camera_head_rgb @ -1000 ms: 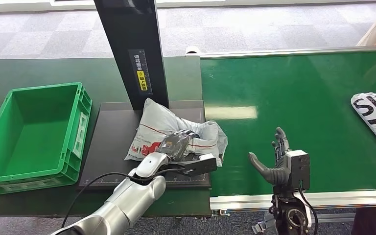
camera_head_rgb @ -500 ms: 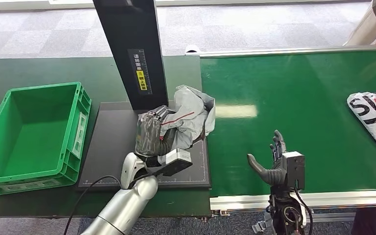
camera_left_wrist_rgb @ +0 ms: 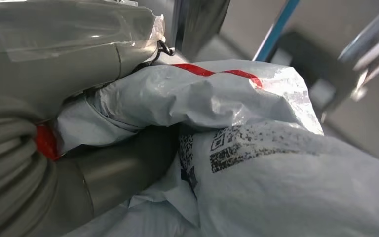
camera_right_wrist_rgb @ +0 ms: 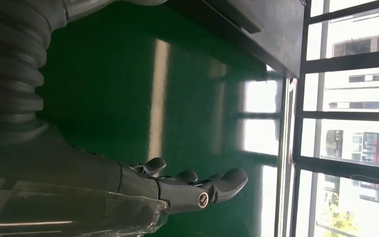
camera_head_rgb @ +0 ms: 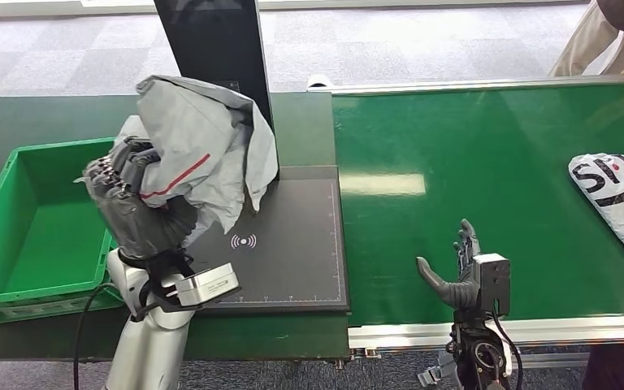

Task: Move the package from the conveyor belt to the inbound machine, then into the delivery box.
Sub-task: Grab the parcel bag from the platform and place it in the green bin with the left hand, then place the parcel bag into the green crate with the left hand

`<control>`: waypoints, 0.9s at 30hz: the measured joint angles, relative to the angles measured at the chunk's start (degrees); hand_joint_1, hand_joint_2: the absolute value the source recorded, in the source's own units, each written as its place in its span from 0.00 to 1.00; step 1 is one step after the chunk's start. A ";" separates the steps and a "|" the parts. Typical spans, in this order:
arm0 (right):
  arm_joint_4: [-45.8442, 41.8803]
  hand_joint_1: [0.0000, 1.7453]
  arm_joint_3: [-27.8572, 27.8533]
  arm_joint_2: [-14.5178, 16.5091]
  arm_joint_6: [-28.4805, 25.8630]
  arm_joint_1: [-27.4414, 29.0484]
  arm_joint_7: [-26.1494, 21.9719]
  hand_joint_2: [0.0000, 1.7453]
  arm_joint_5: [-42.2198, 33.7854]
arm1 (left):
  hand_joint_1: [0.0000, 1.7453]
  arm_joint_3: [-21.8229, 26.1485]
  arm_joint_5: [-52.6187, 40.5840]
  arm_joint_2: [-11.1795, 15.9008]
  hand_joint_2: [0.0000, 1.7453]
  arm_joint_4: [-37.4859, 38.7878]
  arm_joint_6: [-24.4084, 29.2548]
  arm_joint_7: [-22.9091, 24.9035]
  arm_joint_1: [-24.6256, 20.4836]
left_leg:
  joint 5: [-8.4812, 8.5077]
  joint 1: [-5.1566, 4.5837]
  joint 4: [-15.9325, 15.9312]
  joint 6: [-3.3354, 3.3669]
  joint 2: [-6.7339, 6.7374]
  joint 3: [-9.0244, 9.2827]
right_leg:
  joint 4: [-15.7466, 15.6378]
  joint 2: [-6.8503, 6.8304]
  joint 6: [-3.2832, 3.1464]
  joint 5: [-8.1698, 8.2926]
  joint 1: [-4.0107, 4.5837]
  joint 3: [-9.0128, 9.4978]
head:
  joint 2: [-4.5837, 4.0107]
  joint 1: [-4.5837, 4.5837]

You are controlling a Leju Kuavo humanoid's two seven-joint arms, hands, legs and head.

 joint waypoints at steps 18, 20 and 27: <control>-0.09 0.00 -0.67 -0.01 -0.12 -0.12 0.72 1.00 2.58 | 1.00 13.68 -14.64 1.65 1.00 12.70 -0.06 24.61 -5.85 | 0.04 0.01 0.01 -0.02 -0.01 0.04 | 0.01 0.03 -0.03 0.04 0.01 0.02 | 0.00 0.01; -0.09 0.00 -1.04 0.00 0.16 -0.13 0.75 1.00 2.99 | 1.00 15.82 -15.42 2.35 1.00 16.27 -0.04 25.53 -6.63 | 0.05 0.01 0.01 -0.04 0.00 0.04 | 0.02 0.03 -0.03 0.04 0.02 0.01 | 0.00 0.00; -0.09 0.00 -1.72 0.00 2.45 -0.09 0.69 1.00 2.27 | 1.00 25.86 -12.59 4.00 1.00 22.39 -0.02 22.49 -7.88 | 0.04 0.01 0.00 -0.04 0.02 -0.06 | 0.02 0.03 -0.02 0.02 0.02 -0.08 | 0.00 0.02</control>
